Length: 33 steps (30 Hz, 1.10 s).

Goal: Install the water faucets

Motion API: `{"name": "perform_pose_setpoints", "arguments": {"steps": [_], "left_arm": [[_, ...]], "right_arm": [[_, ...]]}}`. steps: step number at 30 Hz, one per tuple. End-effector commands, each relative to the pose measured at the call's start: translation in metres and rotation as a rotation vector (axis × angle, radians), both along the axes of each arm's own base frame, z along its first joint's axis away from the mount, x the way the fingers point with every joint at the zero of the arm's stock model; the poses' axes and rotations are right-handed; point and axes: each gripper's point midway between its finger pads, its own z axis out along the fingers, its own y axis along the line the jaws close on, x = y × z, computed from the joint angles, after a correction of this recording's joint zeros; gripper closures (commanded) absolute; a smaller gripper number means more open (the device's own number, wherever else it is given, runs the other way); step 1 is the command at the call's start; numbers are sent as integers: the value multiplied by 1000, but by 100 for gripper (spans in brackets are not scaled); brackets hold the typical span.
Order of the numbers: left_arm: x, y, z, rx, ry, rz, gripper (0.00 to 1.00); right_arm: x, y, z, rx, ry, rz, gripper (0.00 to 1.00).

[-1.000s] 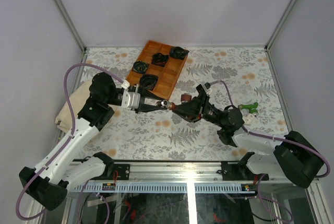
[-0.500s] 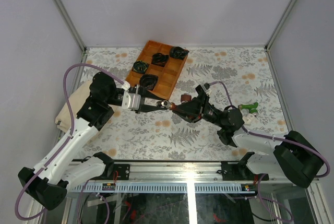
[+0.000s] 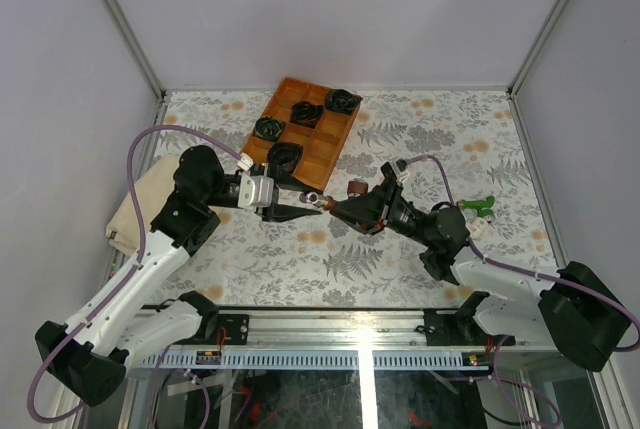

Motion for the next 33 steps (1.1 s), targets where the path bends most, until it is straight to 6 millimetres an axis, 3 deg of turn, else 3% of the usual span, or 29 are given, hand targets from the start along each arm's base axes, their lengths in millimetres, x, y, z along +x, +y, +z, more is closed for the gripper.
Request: {"name": "perform_pose_setpoints", "arguments": {"steps": [1, 7, 10, 12, 18, 27, 33], "left_arm": [[-18, -3, -7, 8, 84, -60, 65], [-12, -4, -8, -1, 119, -20, 77], [-11, -4, -7, -9, 103, -18, 97], [-12, -4, -7, -10, 83, -29, 100], [-13, -8, -4, -15, 14, -80, 100], [-13, -10, -6, 33, -78, -106, 100], [-13, -11, -4, 35, -72, -105, 75]], "right_arm": [[15, -10, 39, 73, -74, -141, 100], [15, -11, 40, 77, -85, -144, 100], [14, -10, 40, 59, -99, -145, 100], [15, -9, 37, 48, -77, -141, 100], [15, -19, 42, 173, 49, -90, 100], [16, -23, 30, 200, 165, -61, 100], [11, -20, 38, 192, 99, -48, 100]]}}
